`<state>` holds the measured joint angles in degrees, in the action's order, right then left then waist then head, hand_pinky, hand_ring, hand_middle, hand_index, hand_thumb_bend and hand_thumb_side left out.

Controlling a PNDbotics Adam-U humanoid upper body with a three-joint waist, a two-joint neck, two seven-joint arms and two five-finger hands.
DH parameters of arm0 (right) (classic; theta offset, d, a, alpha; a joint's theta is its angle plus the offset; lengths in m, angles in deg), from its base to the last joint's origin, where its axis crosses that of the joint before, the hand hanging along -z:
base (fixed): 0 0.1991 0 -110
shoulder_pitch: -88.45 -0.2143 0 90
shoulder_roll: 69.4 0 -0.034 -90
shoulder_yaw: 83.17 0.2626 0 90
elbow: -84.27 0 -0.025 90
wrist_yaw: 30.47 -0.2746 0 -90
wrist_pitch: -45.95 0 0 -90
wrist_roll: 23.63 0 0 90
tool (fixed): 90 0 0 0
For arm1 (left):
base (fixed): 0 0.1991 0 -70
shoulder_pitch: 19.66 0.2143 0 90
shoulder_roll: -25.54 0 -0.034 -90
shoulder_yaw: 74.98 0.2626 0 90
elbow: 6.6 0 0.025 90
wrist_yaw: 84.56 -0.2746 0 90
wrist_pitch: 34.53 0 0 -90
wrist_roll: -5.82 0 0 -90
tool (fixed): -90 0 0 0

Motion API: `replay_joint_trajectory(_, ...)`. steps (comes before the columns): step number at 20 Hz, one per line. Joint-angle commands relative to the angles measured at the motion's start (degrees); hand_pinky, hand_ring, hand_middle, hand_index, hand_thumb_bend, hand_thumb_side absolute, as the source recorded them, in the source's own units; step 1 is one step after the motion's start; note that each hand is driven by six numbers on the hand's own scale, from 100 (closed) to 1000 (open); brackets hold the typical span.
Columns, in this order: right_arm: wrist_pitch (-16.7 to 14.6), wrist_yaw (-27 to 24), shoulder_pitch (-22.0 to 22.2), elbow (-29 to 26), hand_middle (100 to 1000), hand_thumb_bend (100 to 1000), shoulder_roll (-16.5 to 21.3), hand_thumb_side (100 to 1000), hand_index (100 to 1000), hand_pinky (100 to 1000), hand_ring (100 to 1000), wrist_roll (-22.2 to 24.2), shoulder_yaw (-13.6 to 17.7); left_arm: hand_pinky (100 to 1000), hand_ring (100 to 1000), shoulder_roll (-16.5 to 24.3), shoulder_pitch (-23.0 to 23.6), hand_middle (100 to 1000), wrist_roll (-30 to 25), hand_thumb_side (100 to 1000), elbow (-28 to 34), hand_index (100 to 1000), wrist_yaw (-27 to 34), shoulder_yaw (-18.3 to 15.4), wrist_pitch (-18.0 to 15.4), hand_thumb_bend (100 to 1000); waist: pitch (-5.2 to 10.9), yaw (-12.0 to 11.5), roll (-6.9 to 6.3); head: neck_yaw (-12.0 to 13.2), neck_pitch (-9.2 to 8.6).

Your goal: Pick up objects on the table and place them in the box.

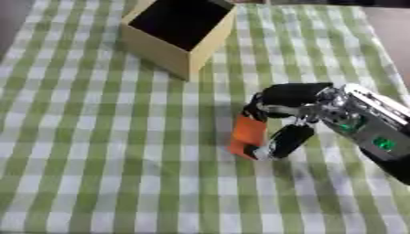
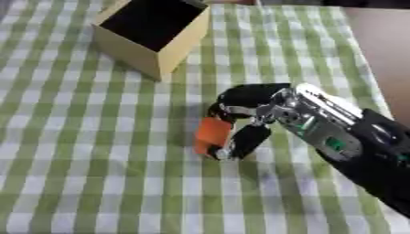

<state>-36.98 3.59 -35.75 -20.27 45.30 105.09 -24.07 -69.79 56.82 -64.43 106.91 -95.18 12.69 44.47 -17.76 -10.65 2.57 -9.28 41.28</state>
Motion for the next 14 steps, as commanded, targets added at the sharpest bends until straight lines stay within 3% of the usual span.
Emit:
replay_joint_trajectory(1,1.65,-1.59,-0.38,-1.71,428,118,0.97,590,638,737,592,-2.28,1.19,726,592,0.57,-0.4,613,-0.24,726,1.08,707,0.04,-0.14,0.04,442,0.99,-0.03,-0.18,-0.02,-0.25)
replay_joint_trajectory(10,5.53,-5.31,-1.33,-7.45,427,100,2.5,483,639,735,586,-3.61,3.7,725,594,0.64,-0.37,615,-0.61,725,1.08,707,0.0,-0.15,0.16,441,1.29,0.22,-0.06,0.08,-0.48)
replay_joint_trajectory(14,7.13,-9.28,-4.72,-9.42,437,100,4.52,469,650,743,592,-2.71,6.3,726,594,0.76,-0.4,616,-0.61,725,1.08,707,-0.05,-0.17,0.18,440,1.43,0.29,0.13,-0.19,-1.07)
